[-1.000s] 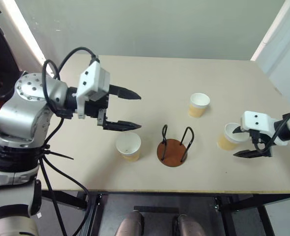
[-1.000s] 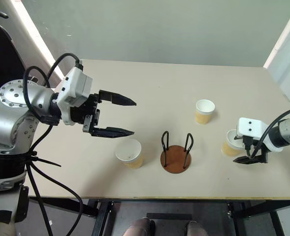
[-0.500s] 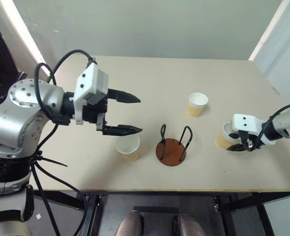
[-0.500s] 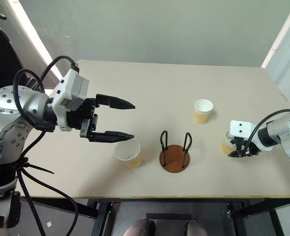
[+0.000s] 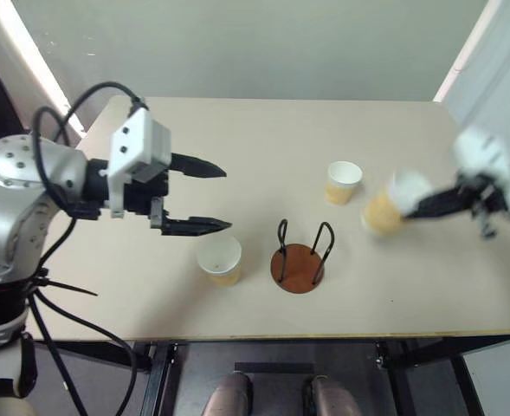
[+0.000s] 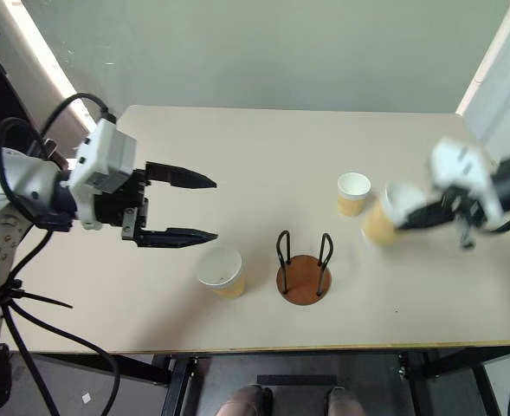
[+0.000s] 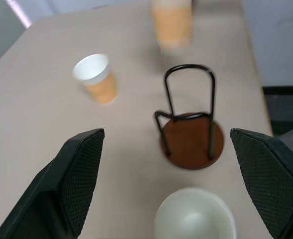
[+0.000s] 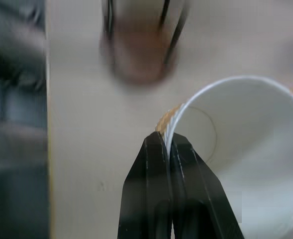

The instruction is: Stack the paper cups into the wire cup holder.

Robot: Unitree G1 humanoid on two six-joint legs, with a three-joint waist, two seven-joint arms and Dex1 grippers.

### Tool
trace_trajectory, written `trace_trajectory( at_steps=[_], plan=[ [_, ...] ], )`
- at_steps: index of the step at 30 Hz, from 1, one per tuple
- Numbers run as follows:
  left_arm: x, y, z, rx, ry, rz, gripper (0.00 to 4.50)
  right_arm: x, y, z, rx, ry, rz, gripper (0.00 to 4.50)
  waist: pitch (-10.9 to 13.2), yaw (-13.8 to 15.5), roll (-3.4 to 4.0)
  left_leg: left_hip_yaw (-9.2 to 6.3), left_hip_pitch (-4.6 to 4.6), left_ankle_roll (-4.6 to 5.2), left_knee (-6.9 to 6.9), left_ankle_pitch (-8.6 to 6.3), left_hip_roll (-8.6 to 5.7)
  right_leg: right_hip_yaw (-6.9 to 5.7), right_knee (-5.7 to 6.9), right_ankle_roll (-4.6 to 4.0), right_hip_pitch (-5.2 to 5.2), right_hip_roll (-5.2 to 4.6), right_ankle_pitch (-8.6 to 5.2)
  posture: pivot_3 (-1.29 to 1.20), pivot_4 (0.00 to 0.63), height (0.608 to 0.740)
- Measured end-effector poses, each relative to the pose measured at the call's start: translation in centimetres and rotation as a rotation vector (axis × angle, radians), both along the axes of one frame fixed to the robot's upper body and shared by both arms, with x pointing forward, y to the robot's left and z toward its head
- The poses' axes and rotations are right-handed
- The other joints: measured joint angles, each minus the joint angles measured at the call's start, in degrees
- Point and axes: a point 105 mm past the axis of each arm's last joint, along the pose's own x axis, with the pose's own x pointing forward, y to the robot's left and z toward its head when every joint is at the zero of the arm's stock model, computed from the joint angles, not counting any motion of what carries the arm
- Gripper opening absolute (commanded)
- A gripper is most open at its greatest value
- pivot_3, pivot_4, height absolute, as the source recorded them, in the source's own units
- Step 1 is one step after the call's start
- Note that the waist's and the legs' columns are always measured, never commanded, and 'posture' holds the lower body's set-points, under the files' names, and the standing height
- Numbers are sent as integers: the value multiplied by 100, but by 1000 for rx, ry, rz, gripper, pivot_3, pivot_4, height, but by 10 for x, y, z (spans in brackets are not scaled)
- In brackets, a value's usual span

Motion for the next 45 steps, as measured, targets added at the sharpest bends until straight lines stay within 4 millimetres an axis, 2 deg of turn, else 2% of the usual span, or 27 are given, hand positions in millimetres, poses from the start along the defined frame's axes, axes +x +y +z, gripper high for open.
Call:
trace_trajectory(
  at_steps=[1, 3, 7, 12, 15, 26, 36, 39, 40, 45],
  plan=[
    [0, 0, -1, 0, 2, 1, 4352, -6, 13, 17, 26, -60, 68, 26, -9, -9, -14, -3, 14, 5, -18, -1, 4, 0, -1, -7, 1, 1, -4, 0, 150, 740],
    [0, 0, -2, -1, 6, -2, 4352, -12, 38, 26, 35, -93, 183, 26, -15, -24, -32, -15, 31, 16, -28, -6, 19, -9, 3, -25, 10, 15, -14, 0, 150, 740],
    [-1, -1, -2, -1, 5, -11, 4352, -7, 66, -8, -68, -7, 306, 26, -8, -14, -21, -30, 22, 16, -30, -5, 23, -15, 17, -34, 2, 20, -17, 0, 150, 740],
    [-1, 0, -7, 2, 16, -14, 4352, 4, 73, -41, -231, -16, 351, 26, -8, -2, -20, -31, 15, 16, -27, -5, 23, -17, 14, -35, -1, 17, -17, 0, 150, 740],
    [-2, 0, -9, 4, 21, -13, 4352, 6, 74, -53, -275, -2, 377, 26, -7, -4, -20, -30, 13, 13, -27, -7, 23, -18, 13, -33, -3, 17, -16, 0, 150, 740],
    [-6, -3, -14, 6, 31, -23, 4352, 9, 82, -68, -366, -40, 456, 26, -7, -9, -20, -31, 14, 18, -29, -18, 26, -22, 20, -43, -5, 16, -20, 0, 150, 740],
    [-6, -4, -14, 8, 26, -17, 4352, 12, 88, -71, -384, -39, 480, 3154, -8, -13, -20, -31, 17, 14, -29, -21, 27, -25, 27, -59, -6, 16, -24, 0, 150, 740],
    [-4, -4, -14, 10, 20, -2, 4352, 25, 84, -67, -387, -55, 420, 4101, -8, -14, -20, -31, 19, 13, -28, -22, 27, -25, 28, -63, -6, 14, -22, 0, 150, 740],
    [-2, -4, -15, 14, 14, 10, 4352, 35, 80, -64, -388, -73, 375, 4440, -8, -13, -20, -31, 20, 13, -28, -22, 27, -25, 29, -66, -6, 14, -21, 0, 150, 740],
    [14, -3, -18, 29, -24, 87, 4352, 90, 57, -56, -381, -158, 127, 4479, -8, -9, -20, -36, 25, 10, -30, -20, 28, -25, 36, -89, -11, 12, -7, 0, 150, 740]
  ],
)
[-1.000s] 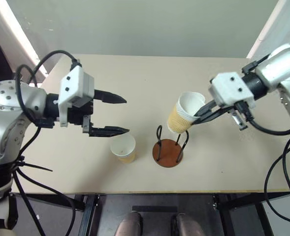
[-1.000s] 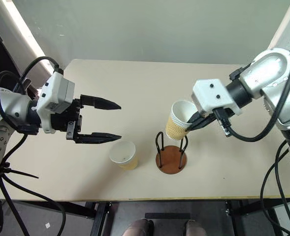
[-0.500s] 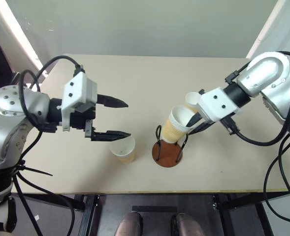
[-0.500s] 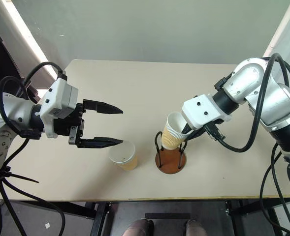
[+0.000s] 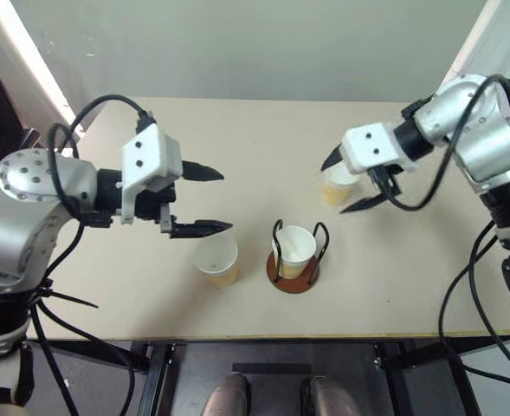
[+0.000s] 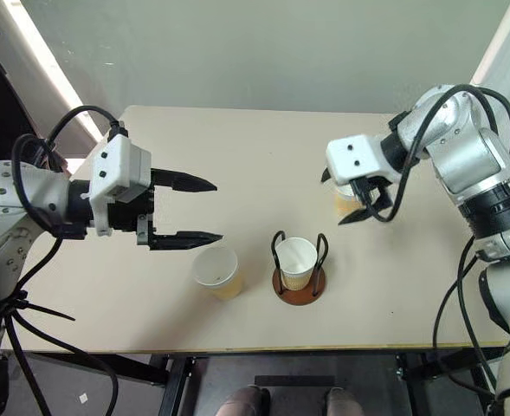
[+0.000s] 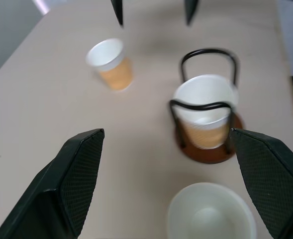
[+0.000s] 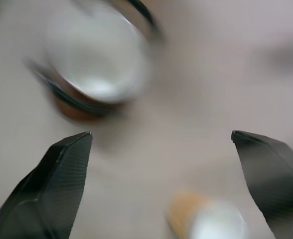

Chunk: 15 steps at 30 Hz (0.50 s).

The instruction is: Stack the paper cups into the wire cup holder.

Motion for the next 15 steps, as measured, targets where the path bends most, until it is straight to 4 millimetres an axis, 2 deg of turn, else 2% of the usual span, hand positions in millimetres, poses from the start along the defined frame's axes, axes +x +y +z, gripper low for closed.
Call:
trace_trajectory(
  at_steps=[3, 6, 11, 15],
  plan=[
    [5, -1, -2, 11, -19, 24, 4352, 25, -11, -9, 0, -27, -106, 4479, 0, -1, 0, 0, -2, -6, -1, -2, 0, 1, 8, 2, -10, 0, 3, 0, 150, 740],
    [16, 3, -2, 21, -51, 85, 4352, 44, -20, -18, -15, -52, -186, 4479, 0, 3, 1, 0, -3, -13, -6, -4, 1, 0, 20, 41, -20, 0, 27, 0, 150, 740],
    [32, 9, -5, 47, -106, 177, 4352, 64, -26, -35, -24, -52, -296, 4479, 0, 2, 1, 0, -7, -31, -14, -14, 2, 0, 24, 41, -36, 0, 26, 0, 150, 740],
    [39, 1, -7, 44, -143, 193, 4352, 73, -32, -52, -24, -39, -379, 4479, 1, 17, 1, 1, -22, -54, -15, -8, 2, -3, 21, 40, -43, 0, 25, 0, 150, 740]
  ],
)
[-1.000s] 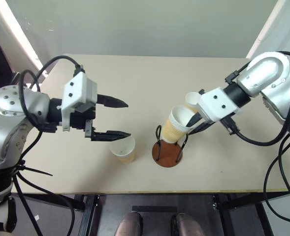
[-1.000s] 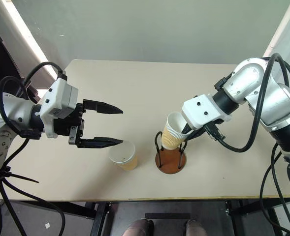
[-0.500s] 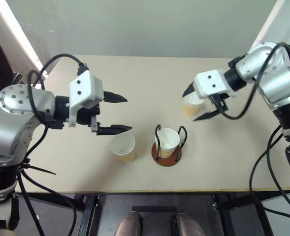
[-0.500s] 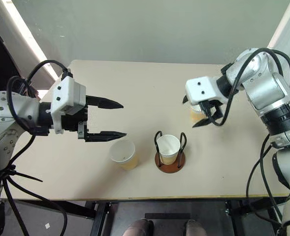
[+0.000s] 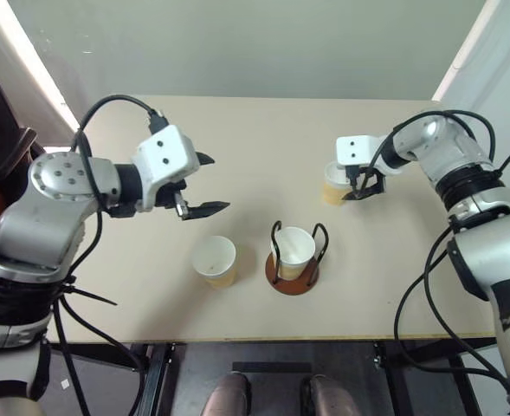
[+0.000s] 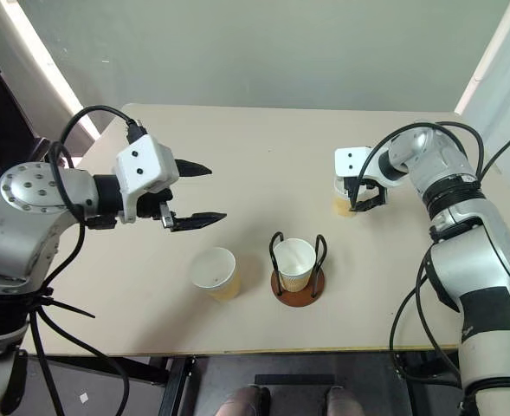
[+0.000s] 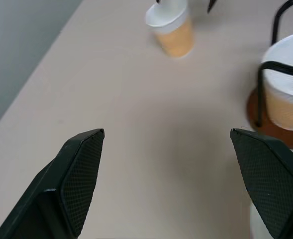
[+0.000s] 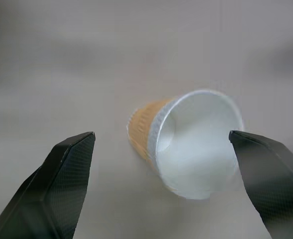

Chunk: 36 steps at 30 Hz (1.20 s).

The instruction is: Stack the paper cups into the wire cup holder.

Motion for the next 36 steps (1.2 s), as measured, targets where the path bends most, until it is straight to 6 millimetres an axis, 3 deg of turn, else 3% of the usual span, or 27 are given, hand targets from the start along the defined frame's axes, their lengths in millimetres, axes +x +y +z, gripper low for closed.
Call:
trace_trajectory(
  at_steps=[3, 6, 15, 17, 23, 26, 30, 32, 36],
  plan=[
    [0, -8, 2, -18, -9, -18, 4352, 2, 0, -9, 2, 16, -21, 4479, 0, 4, 0, 2, -18, -31, 5, 9, 0, 0, 0, 2, -14, 0, 1, 0, 150, 740],
    [-1, -9, 4, -16, -16, -19, 4352, 4, -4, -13, -4, 14, -46, 3863, 0, 7, 0, 2, -19, -41, 3, 3, 1, 0, 8, 3, -15, 1, 2, 0, 150, 740],
    [-5, -8, 4, 5, -8, -8, 4352, 6, -5, -31, -1, 8, -59, 548, 0, 7, 1, 2, -19, -45, 2, -1, 1, 0, 7, 4, -14, 1, 2, 0, 150, 740],
    [-6, -9, 4, 7, -3, -14, 4352, 4, -3, -29, 19, 20, -44, 31, 0, 6, 1, 2, -18, -45, 4, -1, 1, 0, 6, 4, -14, 1, 2, 0, 150, 740],
    [-9, -10, 2, 15, 11, -41, 4352, -7, 0, -18, 54, 77, 43, 31, 1, 6, 2, 2, -19, -43, 8, 2, 1, 0, 2, 3, -15, 1, 2, 0, 150, 740],
    [-13, -12, 3, 6, 30, -80, 4352, -19, 2, 18, 73, 70, 143, 31, 6, 4, 9, 5, -24, -44, 7, 4, 1, 0, 8, 3, -18, 2, 2, 0, 150, 740],
    [-18, -7, 10, -11, 43, -121, 4352, -51, 36, 83, 166, -7, 373, 31, 5, -27, 7, 5, -22, -55, 0, 5, 14, 1, -22, -1, -16, 22, -1, 0, 150, 740],
    [-22, -5, 12, -2, 50, -146, 4352, -71, 51, 96, 200, -21, 473, 31, 5, -27, 7, 3, -21, -65, 1, 10, 28, 1, -36, -1, -8, 36, -1, 0, 150, 740],
    [-28, 0, 12, 8, 84, -180, 4352, -106, 63, 86, 160, 27, 607, 31, 5, -2, 7, -2, -21, -69, 7, 16, 41, -1, -46, -3, 1, 47, -2, 0, 150, 740]
  ],
)
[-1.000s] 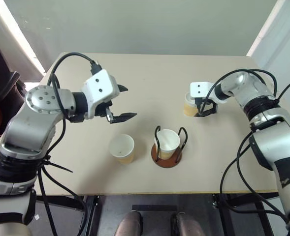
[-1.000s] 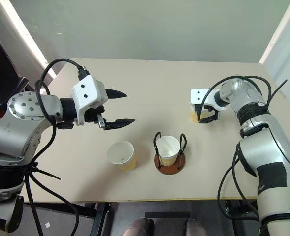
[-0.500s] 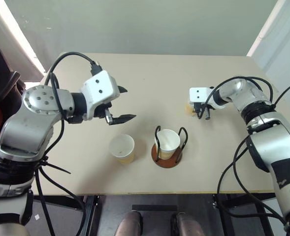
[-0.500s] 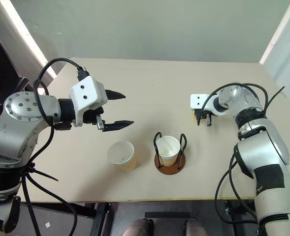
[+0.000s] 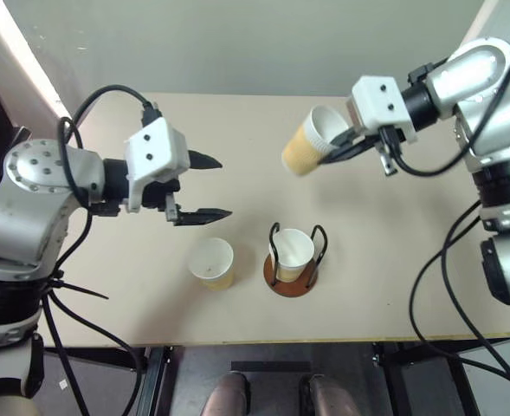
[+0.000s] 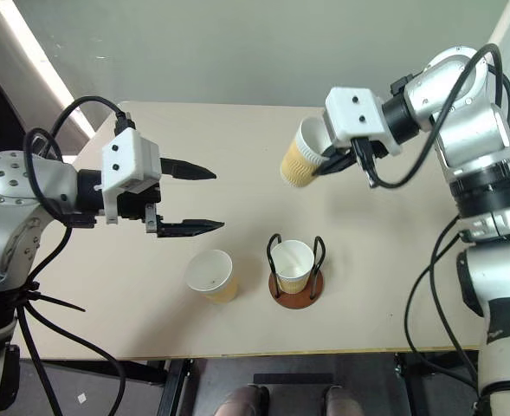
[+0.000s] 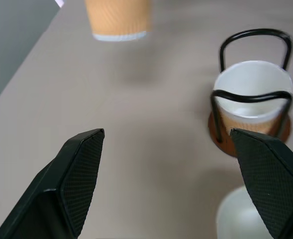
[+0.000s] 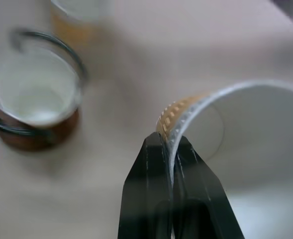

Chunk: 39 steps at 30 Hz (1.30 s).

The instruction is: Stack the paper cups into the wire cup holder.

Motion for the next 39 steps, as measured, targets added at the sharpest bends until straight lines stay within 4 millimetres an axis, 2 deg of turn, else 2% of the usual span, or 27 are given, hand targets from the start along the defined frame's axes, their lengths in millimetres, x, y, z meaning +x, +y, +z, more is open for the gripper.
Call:
trace_trajectory(
  at_steps=[5, 10, 14, 16, 19, 25, 31, 34, 39],
  plan=[
    [-9, -4, -1, -7, 50, -77, 4352, -21, 4, -22, -107, 36, 85, 31, 0, -13, 0, 1, 2, 9, 8, -4, 0, 4, 5, 0, -1, 0, 1, 0, 150, 740],
    [-18, -4, 0, -1, 80, -129, 4352, -33, 0, -27, -148, 56, 122, 31, -1, -24, -1, 1, 11, 59, 9, -27, 4, 3, 27, -3, -1, 1, -1, 0, 150, 740],
    [-25, -1, -3, 4, 110, -158, 4352, -42, 4, -34, -177, 79, 171, 31, -1, -49, -1, 2, 16, 71, 9, -21, 5, 3, 46, -25, -3, 1, -14, 0, 150, 740],
    [-26, -1, -6, 9, 127, -159, 4352, -44, 6, -36, -184, 86, 185, 31, 0, -59, -1, 2, 15, 74, 10, -18, 6, 2, 57, -61, -6, 1, -35, 0, 150, 740],
    [-28, 3, -10, 20, 142, -147, 4352, -46, 9, -37, -187, 87, 199, 31, -1, -60, -1, 3, 19, 76, 15, -16, 7, 2, 78, -71, -8, 1, -41, 0, 150, 740],
    [-31, 2, -14, 20, 153, -154, 4352, -50, 16, -49, -211, 104, 242, 31, -1, -62, -2, 4, 28, 76, 15, -12, 8, 2, 90, -77, -7, 1, -44, 0, 150, 740],
    [-32, 1, -17, 20, 152, -146, 4352, -45, 18, -55, -250, 67, 240, 31, -2, -62, -3, 4, 29, 76, 15, -12, 9, 1, 91, -79, -7, 1, -45, 0, 150, 740],
    [-32, 0, -17, 21, 151, -147, 4352, -42, 21, -57, -255, 66, 235, 619, -2, -62, -3, 4, 29, 76, 13, -12, 9, 1, 91, -79, -7, 1, -45, 0, 150, 740],
    [-32, 0, -18, 21, 154, -147, 4352, -40, 20, -57, -256, 67, 221, 2330, -2, -60, -3, 5, 28, 76, 14, -13, 9, 1, 90, -79, -8, 1, -45, 0, 150, 740]
  ],
)
